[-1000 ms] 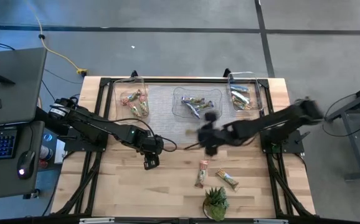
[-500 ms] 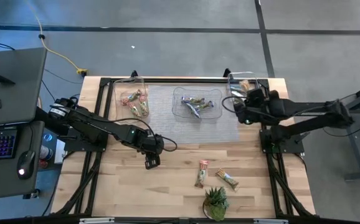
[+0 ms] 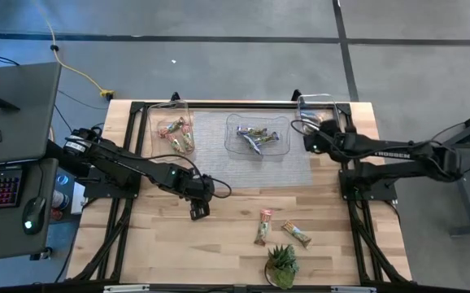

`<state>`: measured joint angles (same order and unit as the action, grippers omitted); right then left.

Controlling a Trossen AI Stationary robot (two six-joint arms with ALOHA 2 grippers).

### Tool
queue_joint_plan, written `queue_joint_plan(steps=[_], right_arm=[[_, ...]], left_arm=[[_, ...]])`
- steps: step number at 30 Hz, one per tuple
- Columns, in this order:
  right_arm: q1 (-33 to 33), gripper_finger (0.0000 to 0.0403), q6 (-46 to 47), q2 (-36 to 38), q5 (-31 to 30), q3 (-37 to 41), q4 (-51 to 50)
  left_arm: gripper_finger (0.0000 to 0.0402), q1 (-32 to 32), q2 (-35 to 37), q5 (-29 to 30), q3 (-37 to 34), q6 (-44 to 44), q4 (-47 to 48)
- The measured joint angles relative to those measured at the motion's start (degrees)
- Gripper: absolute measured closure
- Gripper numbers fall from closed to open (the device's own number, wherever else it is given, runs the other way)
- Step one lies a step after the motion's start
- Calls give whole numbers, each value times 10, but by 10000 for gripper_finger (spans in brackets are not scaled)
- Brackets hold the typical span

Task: Pick and place Granola Bars by type
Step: Put the yellow granola bar into the right transparent bin

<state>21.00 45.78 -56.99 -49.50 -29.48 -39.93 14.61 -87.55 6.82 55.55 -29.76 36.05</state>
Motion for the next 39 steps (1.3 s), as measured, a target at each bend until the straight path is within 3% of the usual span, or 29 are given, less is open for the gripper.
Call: queue_joint_plan(steps=[10, 15, 20, 26, 32, 39], right_arm=[[17, 253, -150, 0, 40, -33, 73], [-36, 230, -236, 1, 161, -105, 88], [-155, 237, -238, 1, 281, -168, 117], [-339, 244, -133, -1, 294, -182, 160], [-506, 241, 5, -55, 284, -182, 154], [-601, 241, 239, -177, 373, -182, 149]], left_arm=[[218, 0, 0, 4, 0, 4, 0], [218, 0, 0, 4, 0, 15, 0], [218, 0, 0, 4, 0, 14, 0], [218, 0, 0, 15, 0, 10, -5], [218, 0, 0, 16, 0, 10, -24], [218, 0, 0, 19, 0, 10, -85]])
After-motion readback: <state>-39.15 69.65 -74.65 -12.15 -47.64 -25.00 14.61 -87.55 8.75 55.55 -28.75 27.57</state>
